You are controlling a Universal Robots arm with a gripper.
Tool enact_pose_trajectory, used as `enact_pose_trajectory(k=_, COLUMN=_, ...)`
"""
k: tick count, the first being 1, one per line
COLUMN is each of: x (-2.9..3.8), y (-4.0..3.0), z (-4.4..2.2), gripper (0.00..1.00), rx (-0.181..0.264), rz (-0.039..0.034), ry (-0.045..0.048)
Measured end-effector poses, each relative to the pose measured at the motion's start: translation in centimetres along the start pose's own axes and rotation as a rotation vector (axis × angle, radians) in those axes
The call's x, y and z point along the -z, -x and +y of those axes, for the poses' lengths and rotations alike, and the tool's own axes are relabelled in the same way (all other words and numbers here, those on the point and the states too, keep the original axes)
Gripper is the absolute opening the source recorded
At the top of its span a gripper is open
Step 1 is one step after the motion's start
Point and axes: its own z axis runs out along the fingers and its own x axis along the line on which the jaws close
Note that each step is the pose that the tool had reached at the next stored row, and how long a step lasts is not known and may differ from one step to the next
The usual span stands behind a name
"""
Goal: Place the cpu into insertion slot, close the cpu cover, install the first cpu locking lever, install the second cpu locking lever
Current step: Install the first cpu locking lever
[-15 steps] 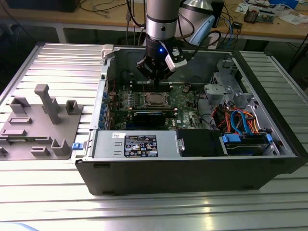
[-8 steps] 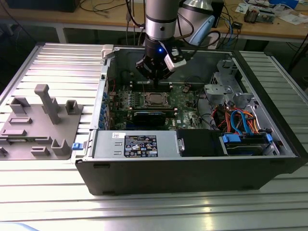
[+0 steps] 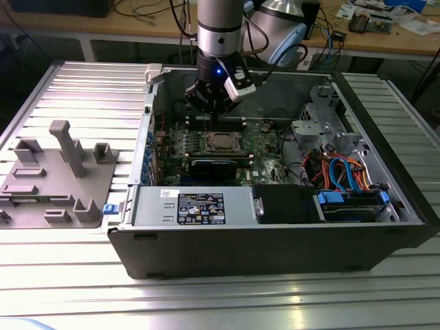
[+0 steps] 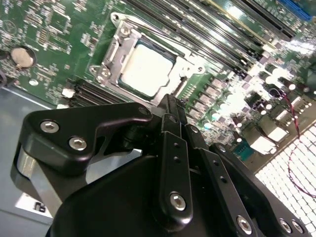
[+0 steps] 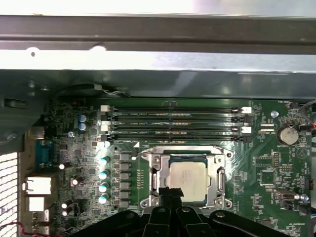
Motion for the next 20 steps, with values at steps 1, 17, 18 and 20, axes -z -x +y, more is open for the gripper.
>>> enact_pose_trajectory(k=1, x=0.0, y=-0.09, z=0.01, gripper=0.11, rx=-0.003, rz=-0.0004, ry=-0.0001)
enact_pose_trajectory(k=17, x=0.0, y=-0.55, z=0.01, gripper=0.11, rx=-0.012, rz=-0.0056, ry=-0.0003)
enact_pose_trajectory(k=18, x=0.0, y=-0.58, z=0.01, gripper=0.11, rx=-0.012, rz=-0.0056, ry=-0.0003)
enact_pose_trajectory(k=20, x=0.0, y=-0.73, z=0.0, gripper=0.11, rx=-0.012, rz=-0.0056, ry=-0.0003)
